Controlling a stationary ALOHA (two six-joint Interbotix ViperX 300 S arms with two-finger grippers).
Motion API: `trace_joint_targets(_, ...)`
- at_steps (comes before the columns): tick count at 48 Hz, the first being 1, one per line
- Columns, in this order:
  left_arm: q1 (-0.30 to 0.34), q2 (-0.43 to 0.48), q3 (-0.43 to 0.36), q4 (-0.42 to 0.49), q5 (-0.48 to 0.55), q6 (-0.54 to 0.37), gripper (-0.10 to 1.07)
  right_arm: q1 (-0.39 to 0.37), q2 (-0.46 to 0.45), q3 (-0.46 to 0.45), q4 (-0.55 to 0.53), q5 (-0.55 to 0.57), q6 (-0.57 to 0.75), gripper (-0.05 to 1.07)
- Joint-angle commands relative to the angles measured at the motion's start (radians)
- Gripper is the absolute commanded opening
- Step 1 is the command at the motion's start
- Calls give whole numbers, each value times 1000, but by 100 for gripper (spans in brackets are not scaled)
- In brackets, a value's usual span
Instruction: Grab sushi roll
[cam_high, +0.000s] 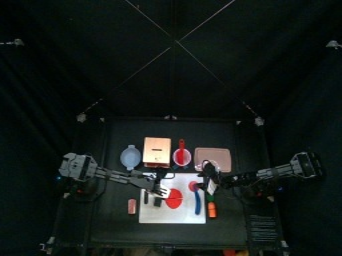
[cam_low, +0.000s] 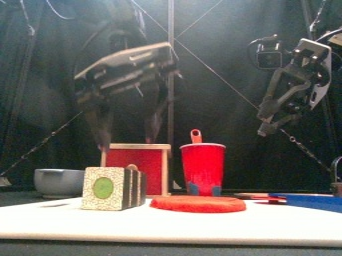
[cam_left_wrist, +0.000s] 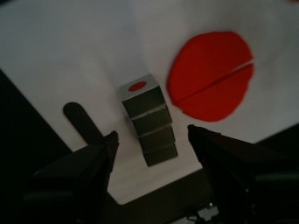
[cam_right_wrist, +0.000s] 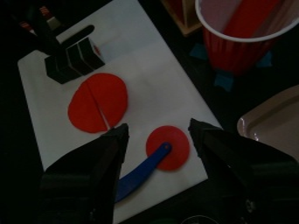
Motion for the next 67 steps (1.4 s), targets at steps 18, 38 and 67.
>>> trace_joint_targets(18, -15, -382, 304, 503, -437, 170, 95, 37, -100, -40, -5, -3, 0, 90)
trace_joint_targets(38, 83, -568, 606, 718, -910, 179, 95, 21, -97, -86, -89, 3, -2, 90)
trace_joint_targets(67, 201, -615, 649, 816, -834, 204, 95, -12, 98, -396, 531, 314, 12, 91)
